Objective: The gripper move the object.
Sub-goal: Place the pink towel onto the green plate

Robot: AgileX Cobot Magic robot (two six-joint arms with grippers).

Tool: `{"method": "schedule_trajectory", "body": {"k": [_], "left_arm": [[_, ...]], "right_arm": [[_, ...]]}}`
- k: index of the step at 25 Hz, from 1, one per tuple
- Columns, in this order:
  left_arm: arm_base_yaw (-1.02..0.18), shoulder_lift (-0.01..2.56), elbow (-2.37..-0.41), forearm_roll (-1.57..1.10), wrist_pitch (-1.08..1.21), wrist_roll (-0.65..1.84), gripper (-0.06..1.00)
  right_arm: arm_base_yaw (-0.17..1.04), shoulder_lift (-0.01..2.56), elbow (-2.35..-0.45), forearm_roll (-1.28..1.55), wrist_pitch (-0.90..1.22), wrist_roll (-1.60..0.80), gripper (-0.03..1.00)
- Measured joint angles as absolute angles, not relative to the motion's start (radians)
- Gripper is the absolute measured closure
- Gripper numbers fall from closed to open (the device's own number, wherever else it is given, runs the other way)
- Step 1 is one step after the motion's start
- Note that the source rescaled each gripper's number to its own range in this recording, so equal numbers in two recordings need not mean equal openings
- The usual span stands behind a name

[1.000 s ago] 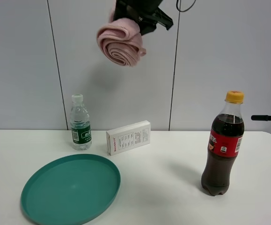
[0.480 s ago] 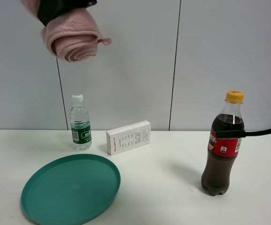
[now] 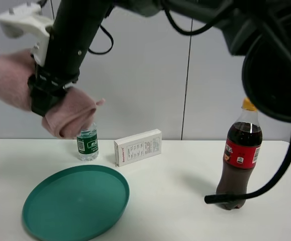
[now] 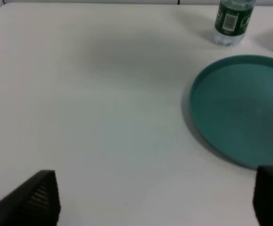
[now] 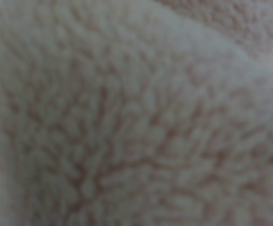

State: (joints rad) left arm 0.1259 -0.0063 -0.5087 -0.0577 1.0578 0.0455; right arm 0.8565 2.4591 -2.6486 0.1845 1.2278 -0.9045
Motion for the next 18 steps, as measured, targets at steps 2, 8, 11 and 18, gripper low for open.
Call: {"method": "schedule_trajectory", "body": {"k": [2,8,11,18], "left_arm": [[0.126,-0.006,-0.509,-0.058,1.058,0.045,-0.06],[0.126,-0.006,-0.509,-0.058,1.058,0.045,-0.06],[0.126,-0.006,-0.509,-0.058,1.058,0.045,-0.06],[0.126,-0.006,-0.509,-0.058,1.058,0.045,-0.06]], "right_arm": [[0.857,2.488,-2.629,0.175,1.228,-0.906,0.97],[0.867,2.563,-2.606,0.17,1.226,-0.907,0.97],[0.867,2.593,-2.604,0.17,1.225,-0.894,0.97],[0.867,2.634,-2.592,0.139,1.225,-0.868,0.97]]}}
